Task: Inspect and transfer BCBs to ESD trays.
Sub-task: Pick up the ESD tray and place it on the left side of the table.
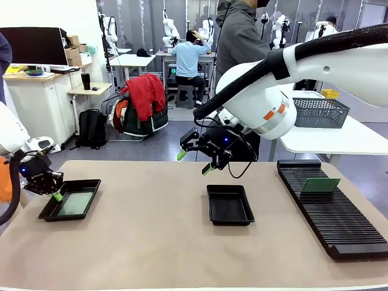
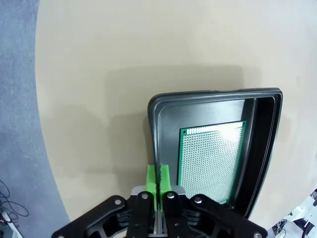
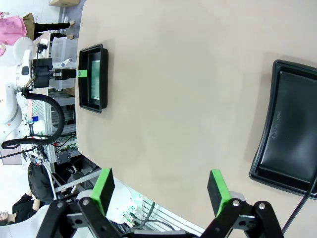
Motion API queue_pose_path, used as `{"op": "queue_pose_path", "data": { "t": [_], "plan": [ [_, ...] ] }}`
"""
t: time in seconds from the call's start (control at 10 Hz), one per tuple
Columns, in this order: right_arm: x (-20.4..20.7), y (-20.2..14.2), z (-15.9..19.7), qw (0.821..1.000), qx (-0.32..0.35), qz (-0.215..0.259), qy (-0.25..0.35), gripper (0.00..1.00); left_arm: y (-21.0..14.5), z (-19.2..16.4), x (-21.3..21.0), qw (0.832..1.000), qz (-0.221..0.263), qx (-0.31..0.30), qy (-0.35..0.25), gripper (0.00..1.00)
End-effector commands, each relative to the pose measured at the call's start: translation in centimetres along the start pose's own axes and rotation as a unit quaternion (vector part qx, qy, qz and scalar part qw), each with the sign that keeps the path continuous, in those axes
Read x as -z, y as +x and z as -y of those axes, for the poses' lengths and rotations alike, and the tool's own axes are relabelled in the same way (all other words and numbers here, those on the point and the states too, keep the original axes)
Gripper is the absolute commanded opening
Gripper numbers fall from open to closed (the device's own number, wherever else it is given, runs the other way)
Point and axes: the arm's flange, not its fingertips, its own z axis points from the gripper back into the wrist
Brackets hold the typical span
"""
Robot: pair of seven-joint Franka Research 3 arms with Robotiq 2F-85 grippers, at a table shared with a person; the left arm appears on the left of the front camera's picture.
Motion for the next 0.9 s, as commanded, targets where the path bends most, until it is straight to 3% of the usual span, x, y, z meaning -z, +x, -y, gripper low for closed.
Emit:
{"op": "queue_pose_path", "data": {
  "t": [0.0,0.4,0.5,0.6,0.7,0.8],
  "plan": [
    [0.0,0.2,-0.2,1.0,0.006,0.001,-0.009,1.0,0.0,-0.1,-0.2,1.0,0.0,-0.001,0.0,0.0],
    [0.0,0.2,-0.2,1.0,0.006,0.001,-0.009,1.0,0.0,0.0,0.0,1.0,0.0,0.0,0.0,0.03],
    [0.0,0.2,-0.2,1.0,0.006,0.001,-0.009,1.0,0.0,0.3,-0.5,1.0,-0.003,0.001,0.005,0.22],
    [0.0,0.2,-0.2,1.0,0.006,0.001,-0.009,1.0,-0.1,0.5,-0.9,1.0,-0.005,0.001,0.011,0.22],
    [0.0,0.2,-0.2,1.0,0.006,0.001,-0.009,1.0,-0.2,0.8,-1.4,1.0,-0.008,0.001,0.014,0.4],
    [0.0,0.2,-0.2,1.0,0.006,0.001,-0.009,1.0,-0.4,1.1,-2.0,1.0,-0.009,0.001,0.021,0.26]
  ]
}}
